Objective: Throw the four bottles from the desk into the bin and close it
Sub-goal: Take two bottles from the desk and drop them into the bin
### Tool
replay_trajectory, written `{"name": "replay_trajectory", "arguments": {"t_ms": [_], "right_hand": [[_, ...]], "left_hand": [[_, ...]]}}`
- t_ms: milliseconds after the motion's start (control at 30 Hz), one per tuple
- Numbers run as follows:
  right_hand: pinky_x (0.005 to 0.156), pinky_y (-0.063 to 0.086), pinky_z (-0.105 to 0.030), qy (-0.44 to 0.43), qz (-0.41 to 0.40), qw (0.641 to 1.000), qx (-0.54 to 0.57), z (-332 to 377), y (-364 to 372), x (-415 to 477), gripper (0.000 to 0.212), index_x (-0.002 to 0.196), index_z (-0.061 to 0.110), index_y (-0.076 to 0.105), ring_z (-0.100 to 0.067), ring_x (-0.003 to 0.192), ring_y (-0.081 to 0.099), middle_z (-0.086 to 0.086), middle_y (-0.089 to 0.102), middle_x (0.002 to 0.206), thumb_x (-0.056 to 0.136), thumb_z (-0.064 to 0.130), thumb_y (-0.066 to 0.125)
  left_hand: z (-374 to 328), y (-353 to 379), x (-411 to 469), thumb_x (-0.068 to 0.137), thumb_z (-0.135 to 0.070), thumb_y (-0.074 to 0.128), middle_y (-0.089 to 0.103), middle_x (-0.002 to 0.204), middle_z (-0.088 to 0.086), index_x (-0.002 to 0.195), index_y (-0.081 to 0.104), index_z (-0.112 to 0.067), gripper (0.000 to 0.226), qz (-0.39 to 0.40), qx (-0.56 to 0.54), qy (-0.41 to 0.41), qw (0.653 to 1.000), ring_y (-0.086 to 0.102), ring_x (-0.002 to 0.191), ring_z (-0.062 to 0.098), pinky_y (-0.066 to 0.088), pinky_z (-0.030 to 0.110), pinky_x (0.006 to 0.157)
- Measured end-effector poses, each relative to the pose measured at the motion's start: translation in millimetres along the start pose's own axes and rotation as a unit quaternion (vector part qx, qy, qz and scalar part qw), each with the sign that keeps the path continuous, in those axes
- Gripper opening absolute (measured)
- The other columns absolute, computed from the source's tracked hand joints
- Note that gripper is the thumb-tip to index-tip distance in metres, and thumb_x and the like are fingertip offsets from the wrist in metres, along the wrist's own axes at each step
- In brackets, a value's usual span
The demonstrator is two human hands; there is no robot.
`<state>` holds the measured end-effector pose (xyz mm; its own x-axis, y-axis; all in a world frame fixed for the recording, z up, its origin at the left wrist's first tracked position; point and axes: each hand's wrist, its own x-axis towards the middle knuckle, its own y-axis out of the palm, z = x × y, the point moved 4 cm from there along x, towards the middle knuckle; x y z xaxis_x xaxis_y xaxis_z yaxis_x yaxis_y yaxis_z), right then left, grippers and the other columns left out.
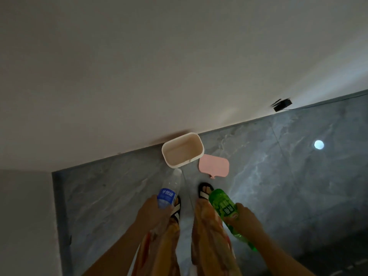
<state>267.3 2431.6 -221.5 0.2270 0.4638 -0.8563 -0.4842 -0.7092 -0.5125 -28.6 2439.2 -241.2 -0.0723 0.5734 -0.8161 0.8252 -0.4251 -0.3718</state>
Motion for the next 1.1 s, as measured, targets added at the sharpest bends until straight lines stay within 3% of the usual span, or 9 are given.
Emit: {"name": "replay_trajectory", "arguments": {"t_ms": [100,233,333,433,667,733,800,933,1100], "right_hand": [[0.088,0.052,-0.038,-0.018,-0.001,1.000,0.006,33.6,-13.2,54.8,0.065,0.134,0.014,0.039,-0.031,0.108,0.061,-0.014,0.060,0.121,0.083,0.045,0.065],[0.085,0.049,-0.038,-0.048,0.005,0.998,0.030,79.7,-23.4,135.9,0.058,0.136,0.019,0.037,-0.033,0.106,0.061,-0.015,0.061,0.122,0.089,0.046,0.058],[0.091,0.049,-0.043,-0.058,0.018,0.995,0.073,110.9,-23.4,199.2,0.052,0.130,0.015,0.043,-0.036,0.103,0.058,-0.017,0.060,0.114,0.091,0.047,0.054],[0.096,0.051,-0.050,-0.041,0.048,0.979,0.192,136.7,-13.6,257.4,0.047,0.120,0.006,0.054,-0.035,0.096,0.061,-0.023,0.063,0.112,0.093,0.044,0.052],[0.042,0.049,-0.022,0.052,0.194,0.857,0.475,177.2,31.5,368.3,0.033,0.081,0.009,0.056,-0.015,0.044,0.056,-0.004,0.062,0.060,0.099,0.032,0.041],[0.044,0.050,-0.025,0.052,0.211,0.857,0.467,185.0,43.0,396.5,0.033,0.075,0.013,0.052,-0.014,0.042,0.058,0.000,0.062,0.050,0.097,0.034,0.038],[0.058,0.049,-0.034,0.060,0.218,0.854,0.469,191.6,50.7,418.1,0.027,0.091,0.011,0.056,-0.019,0.061,0.057,-0.006,0.062,0.073,0.093,0.034,0.041],[0.071,0.054,-0.041,0.100,0.212,0.851,0.471,200.9,61.2,454.7,0.043,0.125,0.019,0.046,-0.030,0.102,0.059,-0.014,0.057,0.120,0.085,0.032,0.056],[0.077,0.058,-0.045,0.100,0.155,0.880,0.439,204.7,71.4,495.4,0.062,0.135,0.020,0.040,-0.036,0.113,0.055,-0.017,0.051,0.130,0.083,0.043,0.064]], "left_hand": [[-7.3,18.5,46.5,0.078,-0.035,0.071,0.054,0.071,-0.009,0.072,0.047,-0.027,0.025,-0.011,-0.071,-0.058,0.996,0.055,0.067,0.009,0.038,0.021,0.058],[-15.2,43.2,111.8,0.079,-0.040,0.069,0.065,0.092,0.008,0.103,0.055,-0.011,0.040,-0.027,-0.194,-0.106,0.975,0.064,0.087,0.028,0.054,0.035,0.076],[-21.8,63.2,165.6,0.084,-0.038,0.064,0.063,0.087,0.009,0.115,0.053,-0.003,0.048,-0.040,-0.275,-0.151,0.949,0.062,0.075,0.024,0.054,0.028,0.061],[-27.1,80.7,221.2,0.092,-0.034,0.051,0.062,0.116,0.027,0.121,0.054,0.003,0.047,-0.015,-0.394,-0.202,0.897,0.061,0.087,0.034,0.045,0.031,0.071],[-29.2,99.4,329.7,0.099,-0.031,0.033,0.060,0.121,0.024,0.131,0.046,0.003,0.049,-0.007,-0.584,-0.215,0.783,0.056,0.096,0.032,0.048,0.034,0.077],[-24.1,99.4,359.6,0.099,-0.029,0.030,0.058,0.122,0.025,0.132,0.045,0.004,0.049,-0.017,-0.602,-0.208,0.770,0.056,0.097,0.034,0.047,0.037,0.077],[-17.6,102.7,382.6,0.096,-0.031,0.033,0.058,0.107,0.018,0.134,0.045,-0.001,0.049,-0.021,-0.612,-0.197,0.766,0.057,0.088,0.033,0.049,0.042,0.082],[-4.2,113.7,420.8,0.091,-0.034,0.049,0.058,0.118,0.017,0.127,0.047,-0.010,0.044,-0.005,-0.603,-0.213,0.769,0.059,0.108,0.031,0.047,0.053,0.101],[6.5,120.6,456.6,0.087,-0.038,0.056,0.061,0.107,0.017,0.117,0.050,-0.010,0.042,-0.007,-0.562,-0.228,0.795,0.063,0.104,0.033,0.052,0.045,0.098]]}}
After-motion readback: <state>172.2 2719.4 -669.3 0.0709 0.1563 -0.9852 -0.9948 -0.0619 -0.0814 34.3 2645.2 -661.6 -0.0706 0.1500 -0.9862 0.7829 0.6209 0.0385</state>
